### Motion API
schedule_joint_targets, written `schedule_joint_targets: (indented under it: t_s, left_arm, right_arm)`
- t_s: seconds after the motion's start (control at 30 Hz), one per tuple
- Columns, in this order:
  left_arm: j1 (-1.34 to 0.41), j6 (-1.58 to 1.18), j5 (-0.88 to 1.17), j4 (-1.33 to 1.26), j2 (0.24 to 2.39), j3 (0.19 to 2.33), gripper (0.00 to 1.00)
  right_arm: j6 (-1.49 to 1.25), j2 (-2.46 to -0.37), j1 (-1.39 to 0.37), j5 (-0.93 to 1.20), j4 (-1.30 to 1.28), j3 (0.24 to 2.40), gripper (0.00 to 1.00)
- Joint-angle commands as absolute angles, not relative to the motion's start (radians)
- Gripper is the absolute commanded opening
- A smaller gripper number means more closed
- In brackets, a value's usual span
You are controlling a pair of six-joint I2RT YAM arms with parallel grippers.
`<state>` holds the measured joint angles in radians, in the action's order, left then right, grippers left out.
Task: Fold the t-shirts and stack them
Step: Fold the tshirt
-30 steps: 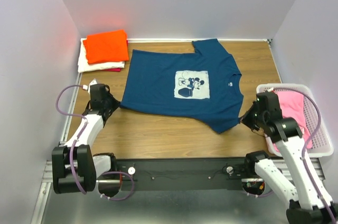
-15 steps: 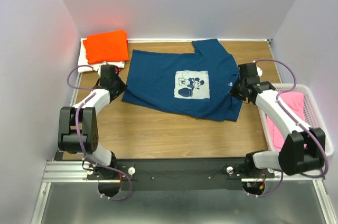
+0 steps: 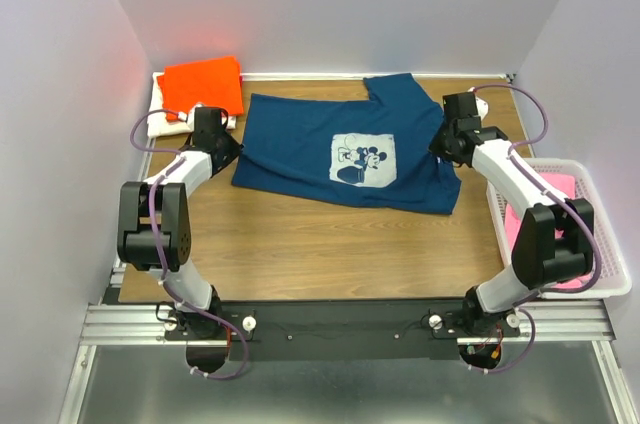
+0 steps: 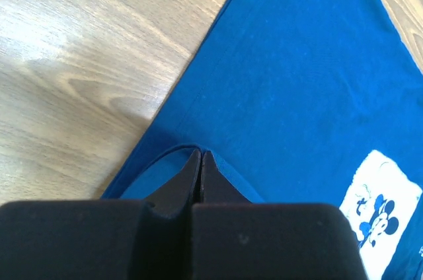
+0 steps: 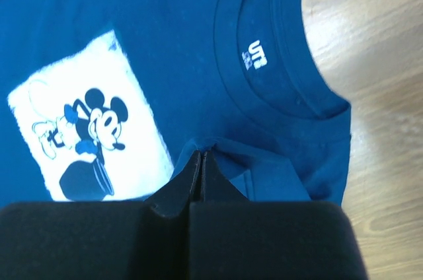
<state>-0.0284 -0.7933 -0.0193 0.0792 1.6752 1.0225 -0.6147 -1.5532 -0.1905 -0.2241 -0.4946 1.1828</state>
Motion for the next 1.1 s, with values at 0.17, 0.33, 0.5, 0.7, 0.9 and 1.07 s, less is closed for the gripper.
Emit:
schedule_joint_targets:
  t_s: [0.17, 0.33, 0.5, 0.7, 0.9, 1.07]
  left_arm:
    - [-0.031, -0.810, -0.071, 0.109, 1.715, 1.080, 0.00]
    - [-0.029, -0.810, -0.083, 0.126, 1.733, 1.107, 0.00]
    - [-0.023, -0.810, -0.089, 0.137, 1.743, 1.124, 0.00]
    - [-0.021, -0.807, -0.092, 0.144, 1.756, 1.147, 0.00]
    - [-0.020, -0.807, -0.089, 0.144, 1.779, 1.160, 0.00]
    - [-0.018, -0.808, -0.087, 0.144, 1.795, 1.173, 0.00]
  right_arm:
    - [-0.575, -1.598, -0.143, -0.259, -0.479, 1.258, 0.00]
    - [-0.574, -1.615, -0.129, -0.249, -0.474, 1.279, 0.00]
    - [-0.578, -1.618, -0.100, -0.230, -0.466, 1.292, 0.00]
    - [-0.584, -1.626, -0.083, -0.204, -0.460, 1.321, 0.00]
    - [-0.588, -1.661, -0.080, -0.172, -0.460, 1.367, 0.00]
    - [-0.589, -1.684, -0.080, -0.166, -0.462, 1.396, 0.00]
